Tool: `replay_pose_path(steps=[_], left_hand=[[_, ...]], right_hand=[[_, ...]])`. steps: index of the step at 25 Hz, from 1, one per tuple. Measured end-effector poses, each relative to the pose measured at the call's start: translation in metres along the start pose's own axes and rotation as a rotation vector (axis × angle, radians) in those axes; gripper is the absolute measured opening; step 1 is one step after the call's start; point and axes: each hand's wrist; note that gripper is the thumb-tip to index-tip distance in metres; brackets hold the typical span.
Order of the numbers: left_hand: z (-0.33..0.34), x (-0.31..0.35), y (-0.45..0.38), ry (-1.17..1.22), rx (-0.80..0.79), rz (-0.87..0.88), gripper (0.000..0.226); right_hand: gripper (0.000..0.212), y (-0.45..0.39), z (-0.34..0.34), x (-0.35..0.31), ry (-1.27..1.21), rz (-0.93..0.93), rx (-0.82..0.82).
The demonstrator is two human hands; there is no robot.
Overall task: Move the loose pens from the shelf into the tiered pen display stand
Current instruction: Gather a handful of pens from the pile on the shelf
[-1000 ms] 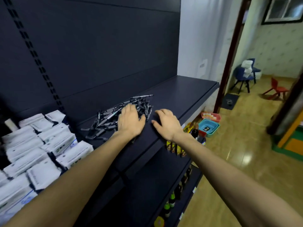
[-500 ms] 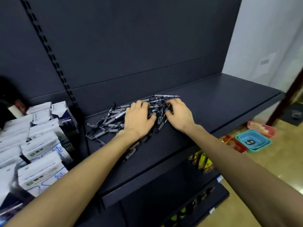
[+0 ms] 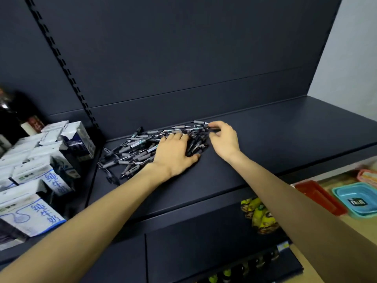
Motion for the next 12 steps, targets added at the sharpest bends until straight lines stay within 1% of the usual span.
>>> replay_pose_path(steps=[3, 7, 12], left_hand=[[-0.01, 0.007, -0.003, -0.042, -0.043, -0.006, 0.06], [-0.018, 0.018, -0.007, -0.038, -0.137, 0.003, 0.052], [-0.019, 0.029, -0.011, -0.101, -0.207, 0.01, 0.056]], right_hand=[[0.032, 0.0, -0.008, 0.004, -0.036, 0.016, 0.001], [0.032, 0.001, -0.017, 0.008, -0.06, 0.025, -0.032], [0.03, 0.003, -0.019, 0.007, -0.046, -0.005, -0.067]])
Point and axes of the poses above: each hand's wrist, its own y-axis away from the middle knuckle, its own z-axis out of the palm, x = y × z, and after that the axes turned 7 degrees about -z, right-handed
